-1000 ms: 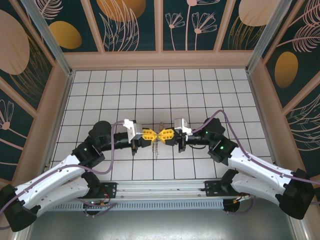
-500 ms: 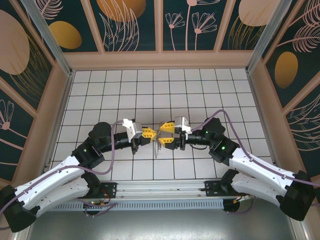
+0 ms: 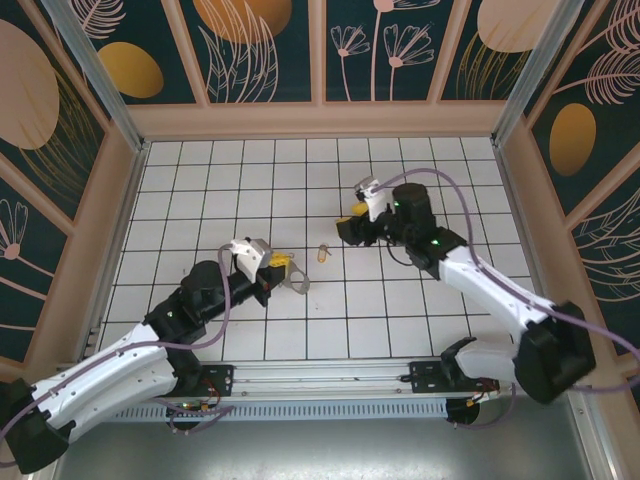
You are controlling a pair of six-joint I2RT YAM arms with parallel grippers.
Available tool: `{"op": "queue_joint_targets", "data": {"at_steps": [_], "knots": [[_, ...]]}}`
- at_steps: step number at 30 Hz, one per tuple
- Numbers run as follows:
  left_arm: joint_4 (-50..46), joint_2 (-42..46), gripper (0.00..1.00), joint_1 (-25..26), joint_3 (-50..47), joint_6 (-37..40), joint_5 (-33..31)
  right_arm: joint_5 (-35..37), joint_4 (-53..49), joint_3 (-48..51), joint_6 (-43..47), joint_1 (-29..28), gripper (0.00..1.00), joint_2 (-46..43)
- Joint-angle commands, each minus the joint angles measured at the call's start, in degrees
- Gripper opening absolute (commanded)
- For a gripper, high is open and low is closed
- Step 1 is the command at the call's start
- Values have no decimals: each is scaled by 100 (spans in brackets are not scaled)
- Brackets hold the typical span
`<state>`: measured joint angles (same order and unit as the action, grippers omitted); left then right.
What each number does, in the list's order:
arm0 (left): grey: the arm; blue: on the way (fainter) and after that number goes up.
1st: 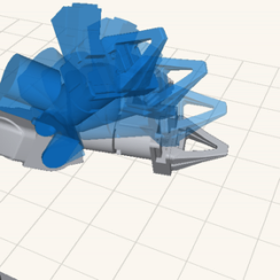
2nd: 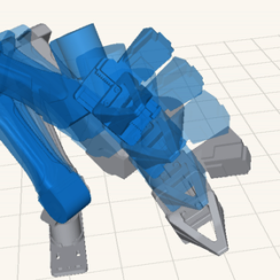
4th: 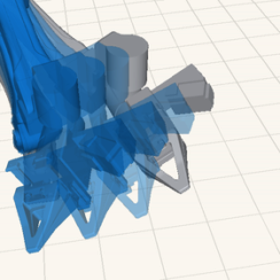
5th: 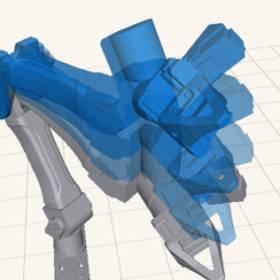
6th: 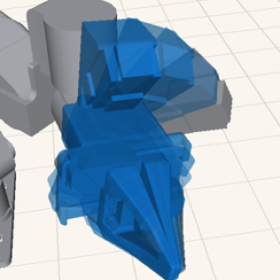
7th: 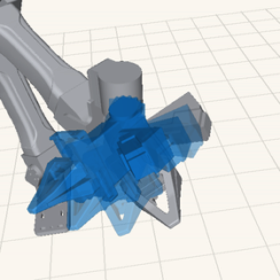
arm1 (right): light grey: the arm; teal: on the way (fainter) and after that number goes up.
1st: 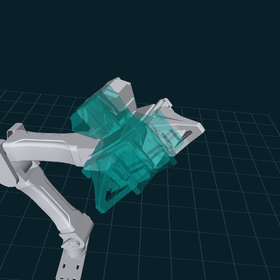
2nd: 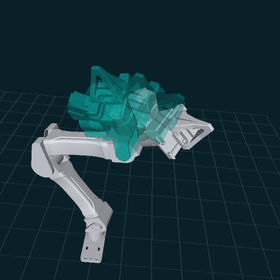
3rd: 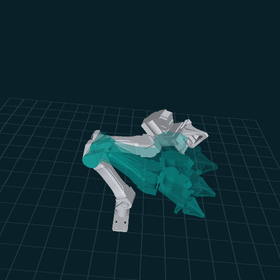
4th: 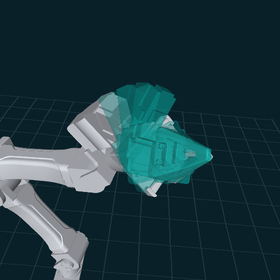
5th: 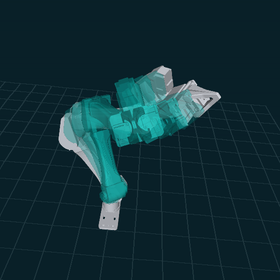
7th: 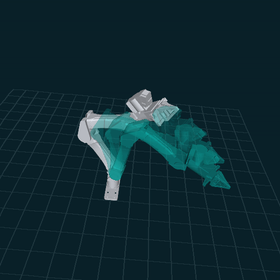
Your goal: Put the keys on the keyring
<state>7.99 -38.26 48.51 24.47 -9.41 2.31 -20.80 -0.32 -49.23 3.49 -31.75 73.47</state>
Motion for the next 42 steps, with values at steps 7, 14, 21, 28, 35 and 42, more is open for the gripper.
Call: {"op": "queue_joint_targets", "data": {"at_steps": [7, 14, 21, 28, 35, 42], "knots": [[56, 886, 0, 27, -584, -545, -170, -319, -804, -1148, 641, 257, 55, 2198], [-120, 1295, 0, 25, -654, -535, -140, -1152, -1156, -1724, 1036, 398, 52, 3151], [69, 1007, 0, 27, -641, -493, -56, -1235, -1099, -1812, 1144, 314, 51, 3548], [159, 832, 0, 28, -549, -465, 5, -1404, -902, -1826, 1163, 209, 43, 3796], [168, 835, 0, 24, -557, -465, 28, -1344, -840, -1827, 1129, 91, 33, 3955], [172, 915, 0, 27, -566, -425, 65, -1199, -861, -1932, 1026, 72, 29, 4106]]}}
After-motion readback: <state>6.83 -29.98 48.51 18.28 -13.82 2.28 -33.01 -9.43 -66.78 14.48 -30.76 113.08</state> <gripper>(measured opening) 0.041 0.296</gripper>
